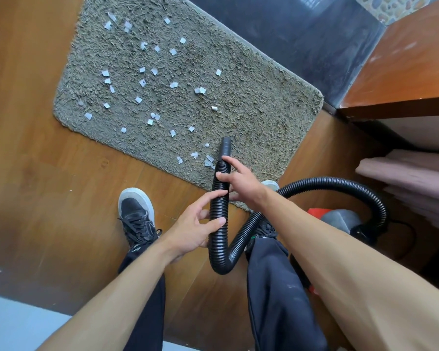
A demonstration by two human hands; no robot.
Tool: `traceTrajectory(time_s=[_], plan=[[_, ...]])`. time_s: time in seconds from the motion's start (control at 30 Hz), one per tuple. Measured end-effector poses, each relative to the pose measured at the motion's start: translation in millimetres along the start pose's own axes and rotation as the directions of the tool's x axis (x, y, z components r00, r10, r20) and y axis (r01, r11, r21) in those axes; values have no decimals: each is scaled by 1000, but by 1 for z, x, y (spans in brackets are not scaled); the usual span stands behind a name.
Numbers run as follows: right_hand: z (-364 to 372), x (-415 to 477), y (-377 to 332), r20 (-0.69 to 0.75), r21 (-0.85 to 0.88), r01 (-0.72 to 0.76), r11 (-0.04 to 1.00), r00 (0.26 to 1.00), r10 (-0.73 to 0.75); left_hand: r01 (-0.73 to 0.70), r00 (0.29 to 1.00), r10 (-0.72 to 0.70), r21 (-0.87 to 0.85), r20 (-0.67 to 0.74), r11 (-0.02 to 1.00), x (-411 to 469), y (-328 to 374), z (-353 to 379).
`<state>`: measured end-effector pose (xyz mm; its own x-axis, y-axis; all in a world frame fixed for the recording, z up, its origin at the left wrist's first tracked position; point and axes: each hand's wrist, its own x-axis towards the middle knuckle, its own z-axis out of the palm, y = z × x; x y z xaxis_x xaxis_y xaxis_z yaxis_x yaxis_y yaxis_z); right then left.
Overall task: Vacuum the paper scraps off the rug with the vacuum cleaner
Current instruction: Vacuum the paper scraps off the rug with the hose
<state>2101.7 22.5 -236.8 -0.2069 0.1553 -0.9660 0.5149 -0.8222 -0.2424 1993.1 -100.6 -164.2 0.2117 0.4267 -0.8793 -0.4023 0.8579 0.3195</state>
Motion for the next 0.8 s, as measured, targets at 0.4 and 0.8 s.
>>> traceTrajectory(time_s=[0.4,0.8], plan=[[24,-2,8,22,-47,-17,999,1000,18,-15,1000,15,-17,-22,1000,-13,-19,-10],[67,-1,13,46,-89,-24,996,999,28,-30,999,26,-91,-40,995,-34,-36,-46]])
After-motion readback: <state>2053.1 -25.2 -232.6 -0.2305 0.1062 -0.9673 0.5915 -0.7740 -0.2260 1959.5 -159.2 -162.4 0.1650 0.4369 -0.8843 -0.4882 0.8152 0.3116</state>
